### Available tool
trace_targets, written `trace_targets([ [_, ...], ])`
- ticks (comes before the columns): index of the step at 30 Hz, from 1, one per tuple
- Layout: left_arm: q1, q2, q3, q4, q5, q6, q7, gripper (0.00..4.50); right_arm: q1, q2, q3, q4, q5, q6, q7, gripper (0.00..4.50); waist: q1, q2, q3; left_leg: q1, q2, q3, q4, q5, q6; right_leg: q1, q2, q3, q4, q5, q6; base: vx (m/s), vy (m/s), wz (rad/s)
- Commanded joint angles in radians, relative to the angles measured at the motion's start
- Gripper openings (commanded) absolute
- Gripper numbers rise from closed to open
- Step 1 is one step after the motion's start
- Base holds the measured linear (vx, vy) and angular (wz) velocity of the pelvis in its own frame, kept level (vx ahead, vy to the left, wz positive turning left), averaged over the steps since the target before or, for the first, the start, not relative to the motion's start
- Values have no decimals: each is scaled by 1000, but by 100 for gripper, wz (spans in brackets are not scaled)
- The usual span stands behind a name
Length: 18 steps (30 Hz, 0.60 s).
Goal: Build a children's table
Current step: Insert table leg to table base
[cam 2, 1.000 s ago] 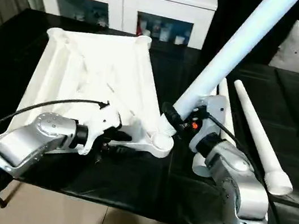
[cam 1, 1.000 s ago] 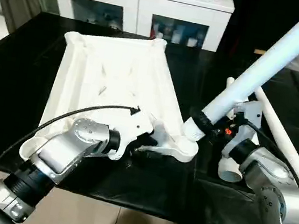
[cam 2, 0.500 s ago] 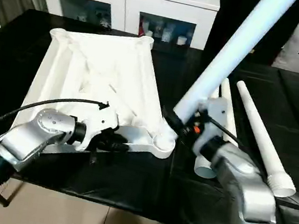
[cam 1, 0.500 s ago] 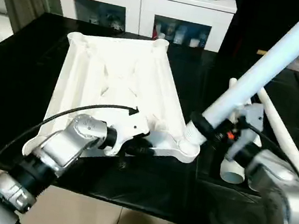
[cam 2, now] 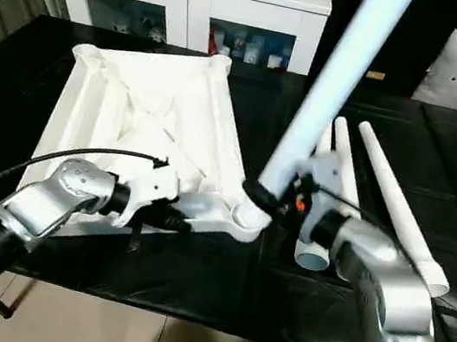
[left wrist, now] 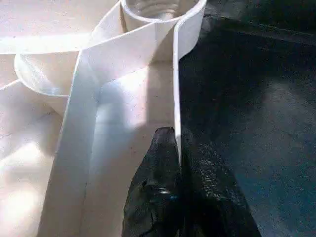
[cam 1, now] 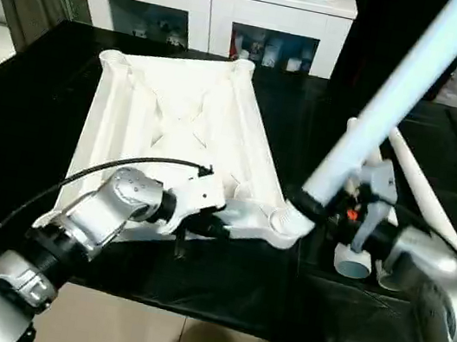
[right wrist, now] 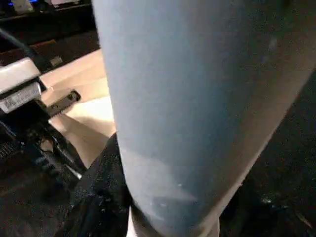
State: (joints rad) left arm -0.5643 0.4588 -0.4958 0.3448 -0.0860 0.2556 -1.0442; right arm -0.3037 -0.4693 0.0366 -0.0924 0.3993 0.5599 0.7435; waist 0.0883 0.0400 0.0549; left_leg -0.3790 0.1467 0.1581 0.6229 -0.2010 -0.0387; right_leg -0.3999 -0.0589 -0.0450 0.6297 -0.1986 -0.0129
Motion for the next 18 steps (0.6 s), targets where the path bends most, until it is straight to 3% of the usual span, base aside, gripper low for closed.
trace_targets([
  [1, 9, 11, -6, -29, -5, -33, -44, 0, -15, -9, 29, 15, -3, 18, 22, 189, 2, -8, -69, 9, 74, -23, -77, -118, 42, 58, -92, 51, -72, -106, -239, 0, 0, 0],
  [2, 14, 19, -10, -36, -3, -37, -54, 0, -21, -10, 40, 24, -10, 23, 24, 189, 2, -6, -68, 10, 74, -23, -76, -120, 43, 56, -92, 50, -72, -107, -244, 0, 0, 0],
  [3, 17, 24, -13, -41, 1, -45, -64, 0, -27, -11, 49, 37, -19, 22, 27, 189, 1, -13, -67, 10, 74, -22, -77, -124, 43, 56, -92, 50, -73, -113, -244, 0, 0, 0],
  [4, 17, 24, -13, -41, 1, -45, -64, 0, -28, -12, 50, 38, -19, 22, 28, 189, 4, -9, -67, 12, 75, -22, -77, -131, 40, 54, -93, 51, -74, -130, -243, 0, 0, 0],
  [5, 19, 27, -10, -42, 8, -52, -66, 0, -39, -17, 71, 59, -30, 26, 51, 189, 6, -15, -67, 11, 76, -21, -78, -136, 39, 55, -95, 51, -74, -142, -241, 0, 0, 0],
  [7, 17, 25, -5, -37, 12, -54, -60, 0, -44, -20, 79, 64, -27, 40, 63, 189, 4, -13, -66, 12, 76, -22, -79, -139, 37, 54, -93, 50, -73, -151, -239, 0, 0, 0],
  [8, 15, 26, -2, -32, 14, -57, -62, 0, -47, -24, 85, 67, -27, 48, 74, 189, 4, -18, -66, 12, 76, -21, -79, -134, 37, 54, -94, 51, -74, -151, -234, 0, 0, 0],
  [18, 18, 40, 8, -25, 32, -76, -86, 0, -70, -47, 121, 98, -27, 74, 123, 189, 6, -17, -66, 10, 76, -20, -77, -115, 45, 54, -95, 50, -73, -145, -232, 0, 0, 0],
])
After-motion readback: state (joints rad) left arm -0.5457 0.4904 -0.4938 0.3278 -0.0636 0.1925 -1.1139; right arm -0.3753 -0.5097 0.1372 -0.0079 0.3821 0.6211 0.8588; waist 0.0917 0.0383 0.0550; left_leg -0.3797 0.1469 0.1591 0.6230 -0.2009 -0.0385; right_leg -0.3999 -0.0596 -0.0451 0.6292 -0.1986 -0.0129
